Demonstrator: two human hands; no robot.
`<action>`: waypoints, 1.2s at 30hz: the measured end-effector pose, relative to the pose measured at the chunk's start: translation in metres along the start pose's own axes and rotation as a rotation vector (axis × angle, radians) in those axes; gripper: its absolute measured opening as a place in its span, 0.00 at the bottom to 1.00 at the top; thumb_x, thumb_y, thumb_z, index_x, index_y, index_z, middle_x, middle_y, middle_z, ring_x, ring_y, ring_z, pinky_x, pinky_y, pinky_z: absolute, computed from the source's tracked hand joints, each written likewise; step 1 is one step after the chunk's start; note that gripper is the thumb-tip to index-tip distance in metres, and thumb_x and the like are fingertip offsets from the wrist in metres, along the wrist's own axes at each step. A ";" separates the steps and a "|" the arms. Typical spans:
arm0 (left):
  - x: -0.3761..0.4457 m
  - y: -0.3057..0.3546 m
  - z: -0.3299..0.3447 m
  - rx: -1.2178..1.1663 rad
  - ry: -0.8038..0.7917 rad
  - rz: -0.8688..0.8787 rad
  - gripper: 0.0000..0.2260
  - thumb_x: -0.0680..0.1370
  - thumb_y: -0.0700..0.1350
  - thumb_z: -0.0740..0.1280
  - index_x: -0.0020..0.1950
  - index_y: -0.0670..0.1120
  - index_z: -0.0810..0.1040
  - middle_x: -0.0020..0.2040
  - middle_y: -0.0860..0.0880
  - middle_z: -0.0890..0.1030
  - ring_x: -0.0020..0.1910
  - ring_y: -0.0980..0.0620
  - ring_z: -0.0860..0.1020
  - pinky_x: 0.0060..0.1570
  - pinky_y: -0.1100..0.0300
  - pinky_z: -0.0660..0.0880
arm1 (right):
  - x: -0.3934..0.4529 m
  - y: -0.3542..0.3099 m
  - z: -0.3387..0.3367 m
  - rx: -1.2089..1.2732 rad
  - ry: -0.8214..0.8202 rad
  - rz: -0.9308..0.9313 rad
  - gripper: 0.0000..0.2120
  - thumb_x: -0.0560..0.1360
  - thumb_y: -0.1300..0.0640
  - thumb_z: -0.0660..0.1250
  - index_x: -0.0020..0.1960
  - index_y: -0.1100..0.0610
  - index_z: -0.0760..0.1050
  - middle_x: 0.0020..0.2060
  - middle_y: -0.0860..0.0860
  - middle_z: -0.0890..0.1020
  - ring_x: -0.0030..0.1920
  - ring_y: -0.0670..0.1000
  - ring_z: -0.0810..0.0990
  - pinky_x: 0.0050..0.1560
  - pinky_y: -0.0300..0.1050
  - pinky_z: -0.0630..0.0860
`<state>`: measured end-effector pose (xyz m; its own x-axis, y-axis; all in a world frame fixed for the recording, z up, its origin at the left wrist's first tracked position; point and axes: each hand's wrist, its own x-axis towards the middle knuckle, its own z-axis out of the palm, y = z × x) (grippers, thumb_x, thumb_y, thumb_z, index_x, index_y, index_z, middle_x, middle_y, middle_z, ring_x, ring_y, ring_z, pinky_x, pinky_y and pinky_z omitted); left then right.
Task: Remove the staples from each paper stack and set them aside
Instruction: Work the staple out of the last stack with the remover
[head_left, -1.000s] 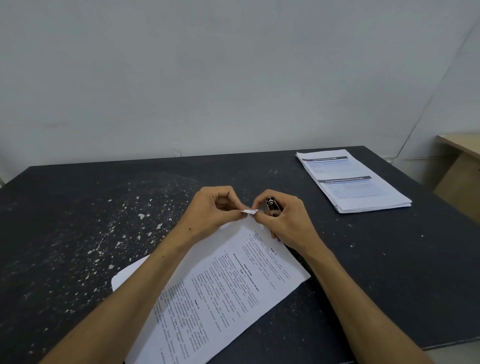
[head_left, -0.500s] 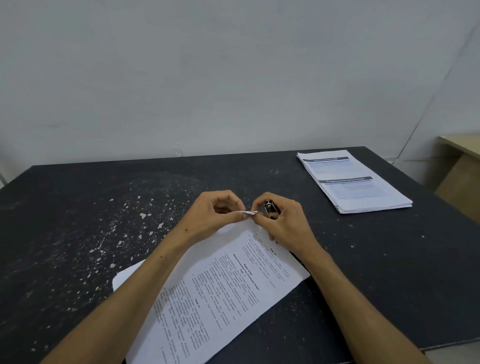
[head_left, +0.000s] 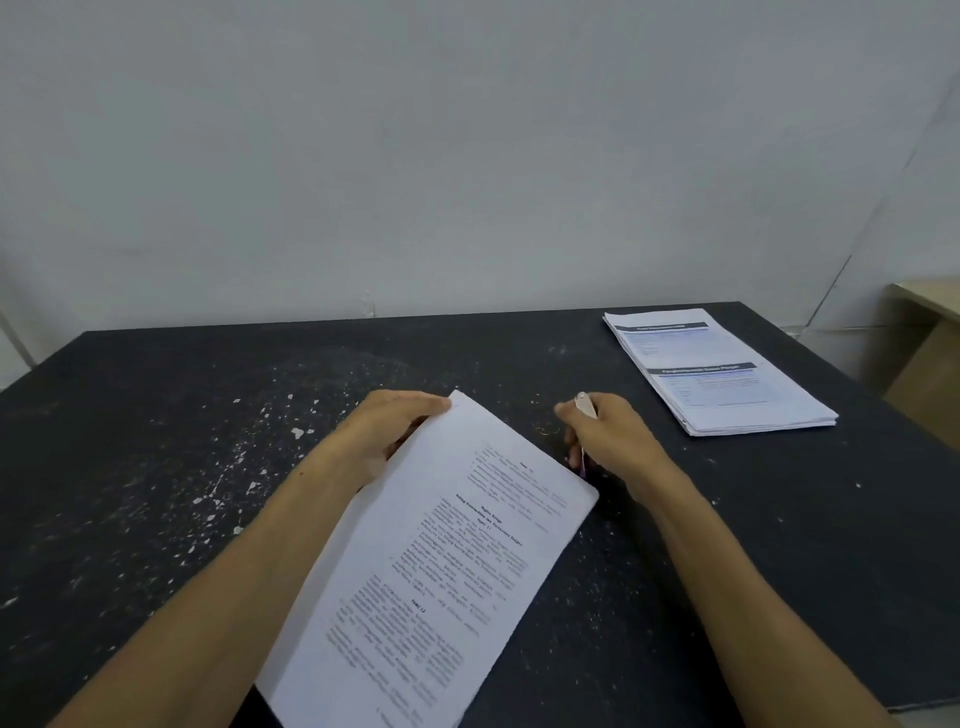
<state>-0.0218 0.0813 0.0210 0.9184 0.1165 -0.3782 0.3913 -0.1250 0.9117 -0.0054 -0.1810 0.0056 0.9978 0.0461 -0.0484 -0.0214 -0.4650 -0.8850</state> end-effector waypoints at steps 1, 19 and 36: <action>0.001 0.000 -0.004 -0.030 -0.009 -0.038 0.07 0.77 0.49 0.75 0.53 0.48 0.87 0.47 0.46 0.88 0.49 0.42 0.87 0.51 0.47 0.84 | 0.003 0.002 -0.002 -0.016 -0.033 0.036 0.16 0.84 0.50 0.62 0.45 0.59 0.78 0.31 0.52 0.84 0.31 0.49 0.82 0.42 0.52 0.79; -0.006 -0.003 -0.025 -0.267 -0.026 -0.097 0.14 0.73 0.43 0.79 0.57 0.45 0.86 0.56 0.40 0.87 0.59 0.38 0.84 0.60 0.40 0.81 | 0.002 -0.018 0.004 -0.617 -0.074 -0.121 0.14 0.73 0.43 0.75 0.57 0.44 0.84 0.53 0.43 0.85 0.55 0.48 0.83 0.58 0.55 0.82; -0.035 0.075 -0.041 -0.566 0.061 0.124 0.11 0.77 0.41 0.74 0.35 0.45 0.79 0.29 0.50 0.81 0.29 0.51 0.80 0.37 0.55 0.79 | -0.029 -0.048 -0.003 0.253 -0.214 -0.200 0.22 0.76 0.43 0.74 0.66 0.52 0.77 0.55 0.47 0.88 0.55 0.48 0.87 0.64 0.55 0.79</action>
<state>-0.0265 0.1079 0.1094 0.9437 0.1935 -0.2683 0.1728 0.4032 0.8987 -0.0330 -0.1629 0.0514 0.9488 0.3092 0.0647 0.1304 -0.1970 -0.9717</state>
